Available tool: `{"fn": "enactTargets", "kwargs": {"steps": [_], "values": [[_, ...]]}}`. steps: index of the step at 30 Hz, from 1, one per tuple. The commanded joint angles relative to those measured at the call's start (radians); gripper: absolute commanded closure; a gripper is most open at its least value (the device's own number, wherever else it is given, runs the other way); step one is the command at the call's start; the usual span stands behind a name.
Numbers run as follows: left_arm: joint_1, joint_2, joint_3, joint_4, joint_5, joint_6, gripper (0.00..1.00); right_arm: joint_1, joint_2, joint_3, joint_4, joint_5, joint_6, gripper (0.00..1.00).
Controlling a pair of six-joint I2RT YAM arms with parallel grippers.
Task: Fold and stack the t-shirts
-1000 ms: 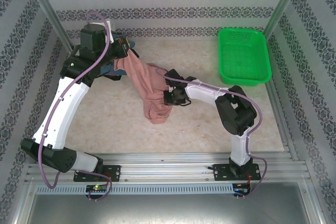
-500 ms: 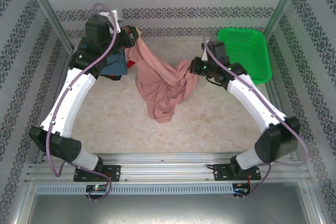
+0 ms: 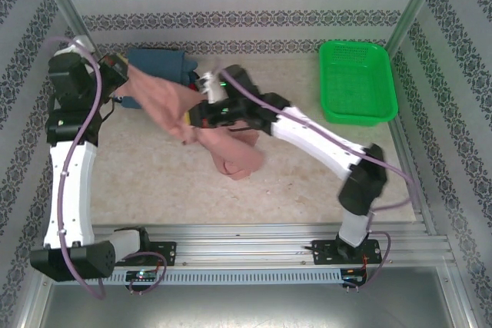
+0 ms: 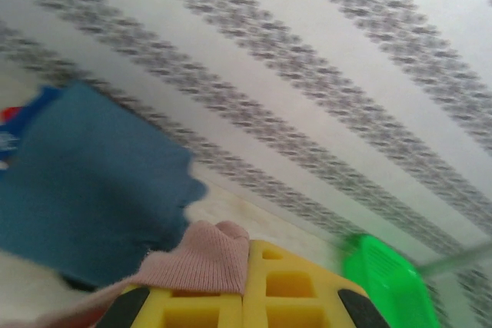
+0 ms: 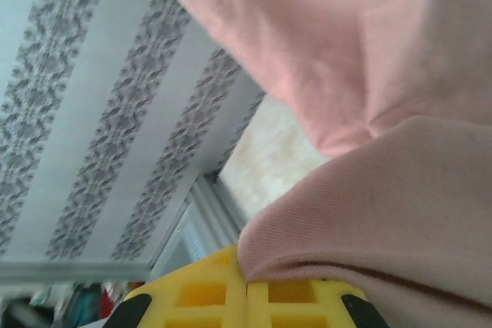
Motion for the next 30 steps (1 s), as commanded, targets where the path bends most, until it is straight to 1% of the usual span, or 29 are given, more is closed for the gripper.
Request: {"fn": "enactTargets", "kwargs": {"steps": [1,2,3,5,6,7,9,11,14,16,17,19,21,25,28,30], "values": [[0.031,-0.058,-0.062,-0.115,-0.127,0.124,1.0,0.05,0.175,0.223,-0.079,-0.151,0.037,1.0],[0.033,-0.073,-0.083,-0.134,-0.165,0.153,1.0,0.052,0.236,0.29,-0.112,-0.169,0.043,0.95],[0.034,-0.083,-0.108,-0.147,-0.201,0.171,1.0,0.052,0.282,0.335,-0.136,-0.187,0.062,0.82],[0.042,-0.106,-0.161,-0.16,-0.241,0.182,1.0,0.051,0.327,0.355,-0.099,-0.244,0.123,0.54],[0.043,-0.117,-0.187,-0.156,-0.251,0.183,1.0,0.05,0.322,0.342,-0.092,-0.251,0.126,0.46],[0.043,-0.125,-0.208,-0.152,-0.257,0.18,1.0,0.046,0.308,0.328,-0.1,-0.244,0.114,0.43],[0.045,-0.135,-0.24,-0.143,-0.264,0.178,1.0,0.023,0.257,0.272,-0.114,-0.226,0.093,0.4],[0.045,-0.14,-0.268,-0.128,-0.257,0.175,1.0,-0.022,0.181,0.181,-0.116,-0.213,0.091,0.38],[0.045,-0.155,-0.311,-0.059,-0.15,0.173,1.0,-0.12,0.054,0.014,-0.176,-0.13,0.047,0.35],[0.045,-0.164,-0.339,-0.013,-0.068,0.161,1.0,-0.182,0.018,-0.064,-0.214,-0.061,0.012,0.33],[0.044,-0.164,-0.347,-0.002,-0.037,0.154,1.0,-0.214,0.028,-0.074,-0.245,-0.035,-0.019,0.33],[0.042,-0.161,-0.348,0.01,0.002,0.149,1.0,-0.256,0.099,-0.041,-0.305,0.003,-0.071,0.33],[0.041,-0.165,-0.349,0.008,0.009,0.148,1.0,-0.281,0.193,0.017,-0.329,0.055,-0.111,0.35],[0.039,-0.176,-0.343,-0.01,0.021,0.151,1.0,-0.288,0.365,0.178,-0.349,0.117,-0.152,0.36],[0.036,-0.193,-0.367,-0.001,0.057,0.145,1.0,-0.279,0.484,0.308,-0.331,0.1,-0.158,0.36],[0.032,-0.205,-0.381,-0.001,0.085,0.135,1.0,-0.269,0.544,0.388,-0.327,0.111,-0.151,0.36]]}}
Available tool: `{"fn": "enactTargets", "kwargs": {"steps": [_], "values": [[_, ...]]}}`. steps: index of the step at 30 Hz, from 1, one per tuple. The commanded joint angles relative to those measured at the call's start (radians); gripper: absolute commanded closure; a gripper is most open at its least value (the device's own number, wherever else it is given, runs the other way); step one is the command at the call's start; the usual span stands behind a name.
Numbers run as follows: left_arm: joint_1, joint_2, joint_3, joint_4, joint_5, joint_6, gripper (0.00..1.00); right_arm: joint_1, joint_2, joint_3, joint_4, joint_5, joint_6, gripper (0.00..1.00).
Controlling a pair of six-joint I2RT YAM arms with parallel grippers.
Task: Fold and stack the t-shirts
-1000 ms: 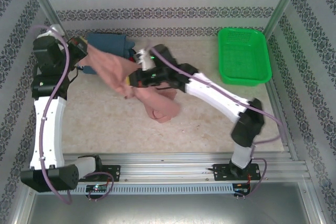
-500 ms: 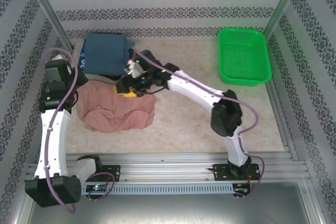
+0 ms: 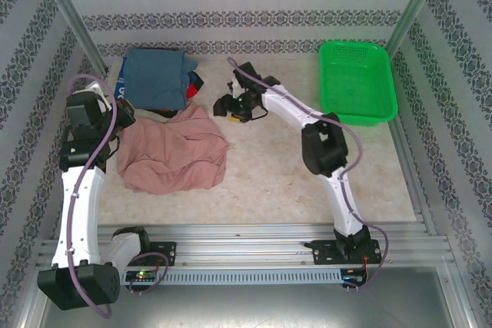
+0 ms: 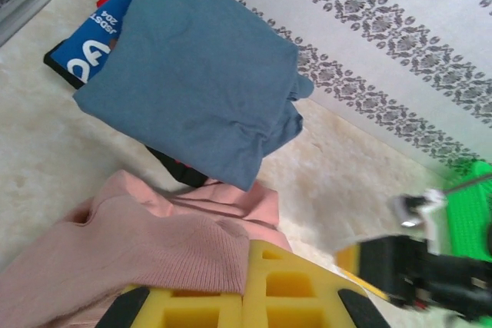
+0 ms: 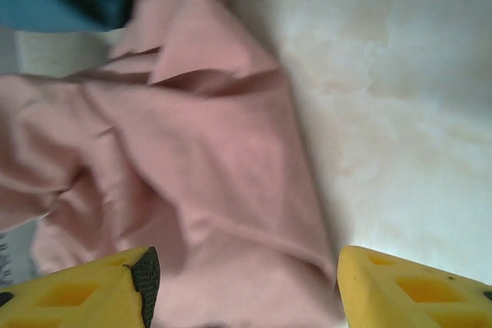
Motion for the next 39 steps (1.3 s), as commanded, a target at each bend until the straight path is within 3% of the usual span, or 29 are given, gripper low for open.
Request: {"fn": "enactTargets", "kwargs": {"steps": [1,6,10,14,19,21,24,25,27,31,39], "values": [[-0.006,-0.038,-0.027,0.042,0.075,-0.009,1.0,0.025,0.069,0.145,-0.023,0.04,-0.031,0.36],[-0.02,-0.074,-0.073,0.028,0.086,-0.054,1.0,0.045,0.242,0.345,-0.025,0.044,0.01,0.36],[-0.022,-0.092,-0.075,0.008,0.09,-0.059,1.0,0.076,0.302,0.393,0.027,0.035,0.05,0.36],[-0.023,-0.091,-0.076,0.006,0.092,-0.065,1.0,0.094,0.378,0.478,-0.047,0.085,0.047,0.38],[-0.028,-0.089,-0.07,0.003,0.089,-0.064,1.0,0.098,0.372,0.425,-0.038,0.143,0.033,0.41],[-0.029,-0.091,-0.072,0.004,0.088,-0.064,1.0,0.118,0.384,0.441,-0.034,0.124,0.017,0.49],[-0.029,-0.09,-0.07,0.004,0.086,-0.062,1.0,0.138,0.39,0.442,-0.055,0.134,0.018,0.85],[-0.029,-0.091,-0.072,0.004,0.087,-0.063,1.0,0.136,0.38,0.417,-0.045,0.137,0.029,0.9],[-0.029,-0.092,-0.075,0.012,0.089,-0.066,1.0,0.117,0.314,0.325,0.006,0.161,0.075,1.0],[-0.031,-0.094,-0.077,0.029,0.094,-0.063,1.0,0.074,0.037,0.062,0.223,0.223,0.053,1.0],[-0.054,-0.034,-0.043,0.186,0.148,-0.146,1.0,-0.031,-0.459,-0.19,0.186,0.271,-0.088,1.0]]}}
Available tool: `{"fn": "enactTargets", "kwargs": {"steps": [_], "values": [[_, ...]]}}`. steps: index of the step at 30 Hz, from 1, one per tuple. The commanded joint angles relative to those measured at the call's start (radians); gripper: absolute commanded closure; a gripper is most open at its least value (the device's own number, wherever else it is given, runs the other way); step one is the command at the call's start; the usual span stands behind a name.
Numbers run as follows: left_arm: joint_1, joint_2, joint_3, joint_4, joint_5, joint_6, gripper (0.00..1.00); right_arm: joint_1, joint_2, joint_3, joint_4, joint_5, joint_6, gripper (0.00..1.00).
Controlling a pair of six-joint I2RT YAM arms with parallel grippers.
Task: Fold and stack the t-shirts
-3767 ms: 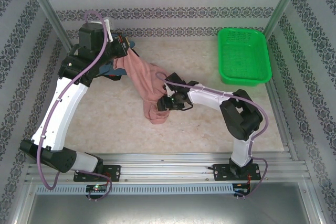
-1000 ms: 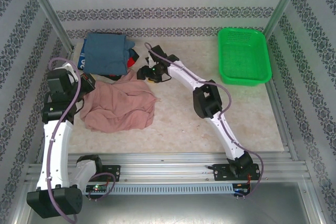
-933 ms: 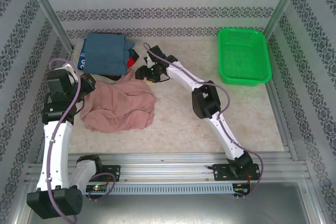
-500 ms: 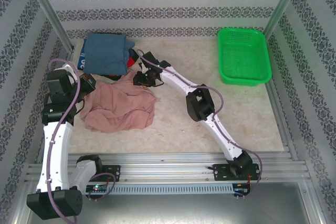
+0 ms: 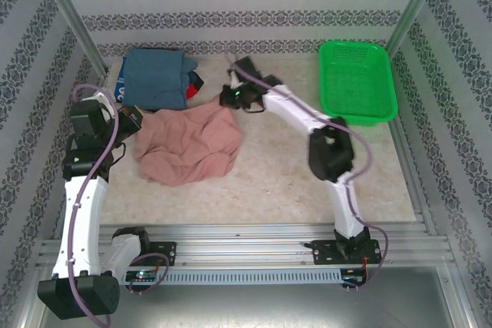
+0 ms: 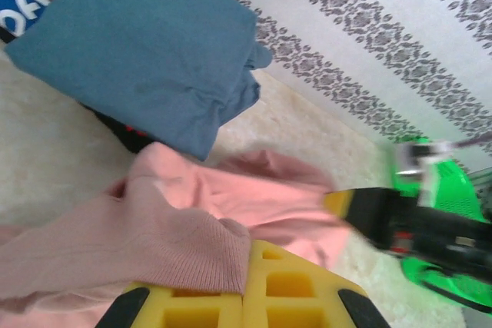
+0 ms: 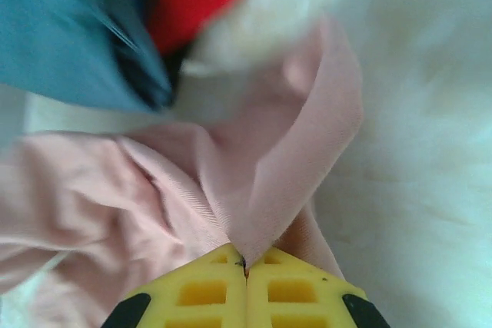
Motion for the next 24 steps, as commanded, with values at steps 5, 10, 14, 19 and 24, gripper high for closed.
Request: {"fn": "enactTargets", "kwargs": {"steps": [5,10,14,19,24], "values": [[-0.048,0.037,0.033,0.234,0.105,-0.109,1.0,-0.047,-0.454,-0.268,-0.054,0.075,-0.192,1.0],[-0.052,-0.006,-0.069,0.16,0.097,-0.115,1.0,0.012,-0.602,-0.727,0.063,0.061,-0.082,1.0],[-0.075,-0.051,-0.211,0.117,0.092,-0.149,1.0,0.087,-0.582,-0.966,0.122,0.044,0.036,0.88],[-0.109,-0.11,-0.346,0.05,0.048,-0.166,1.0,0.064,-0.646,-1.004,0.099,0.016,0.063,0.47],[-0.111,-0.115,-0.393,0.049,0.055,-0.181,1.0,-0.068,-0.77,-0.938,-0.016,-0.014,0.04,0.43]]}}
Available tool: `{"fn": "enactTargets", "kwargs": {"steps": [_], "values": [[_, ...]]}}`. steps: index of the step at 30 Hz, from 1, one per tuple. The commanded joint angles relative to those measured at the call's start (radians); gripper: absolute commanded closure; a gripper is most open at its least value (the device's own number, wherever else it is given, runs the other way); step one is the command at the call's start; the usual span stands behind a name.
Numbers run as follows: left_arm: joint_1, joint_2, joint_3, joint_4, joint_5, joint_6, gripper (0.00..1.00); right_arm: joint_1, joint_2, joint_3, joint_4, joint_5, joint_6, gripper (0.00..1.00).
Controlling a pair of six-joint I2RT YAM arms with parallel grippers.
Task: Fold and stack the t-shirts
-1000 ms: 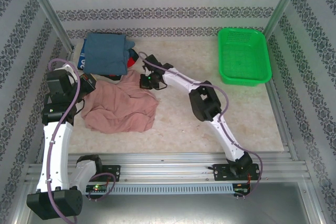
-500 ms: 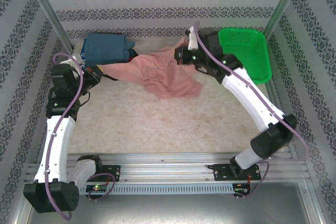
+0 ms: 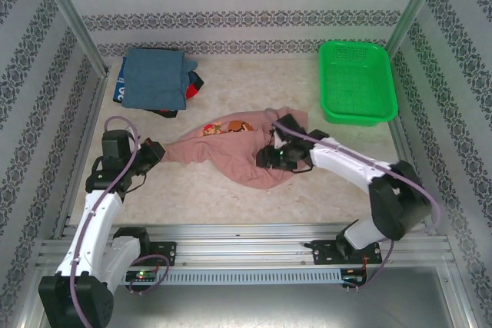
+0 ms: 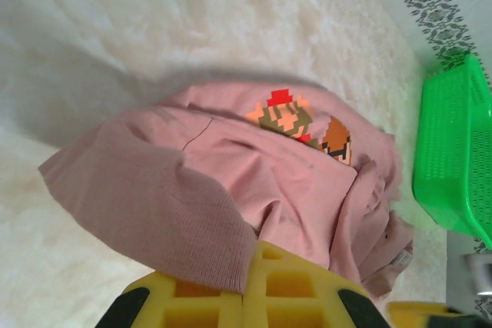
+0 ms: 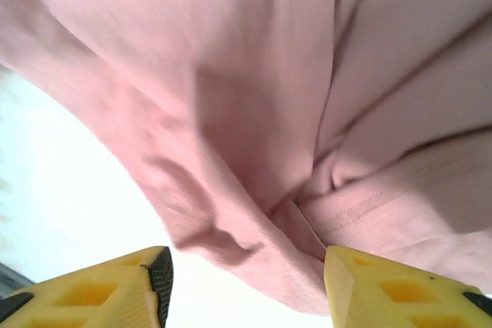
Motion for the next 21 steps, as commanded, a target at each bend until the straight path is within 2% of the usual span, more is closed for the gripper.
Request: {"fn": "enactTargets", "kwargs": {"steps": [1,5,9,13,16,21], "values": [[-0.014,-0.017,-0.01,0.005,-0.001,-0.019,1.0,-0.093,-0.117,0.075,-0.084,-0.008,-0.008,0.42],[-0.019,-0.014,-0.014,0.009,0.002,-0.005,1.0,-0.202,-0.112,0.127,-0.181,0.01,-0.068,0.41],[-0.022,-0.007,-0.012,0.022,0.016,-0.002,1.0,-0.251,0.005,0.187,-0.197,-0.025,-0.105,0.42],[-0.025,-0.004,0.001,0.012,0.012,0.008,1.0,-0.234,0.136,0.259,-0.16,-0.073,-0.089,0.46],[-0.028,-0.006,0.015,-0.011,0.008,0.024,1.0,-0.176,0.219,0.322,-0.16,-0.099,-0.087,0.47],[-0.028,-0.018,0.009,-0.015,0.002,0.029,1.0,-0.109,0.307,0.32,-0.112,-0.104,-0.064,0.5]]}}
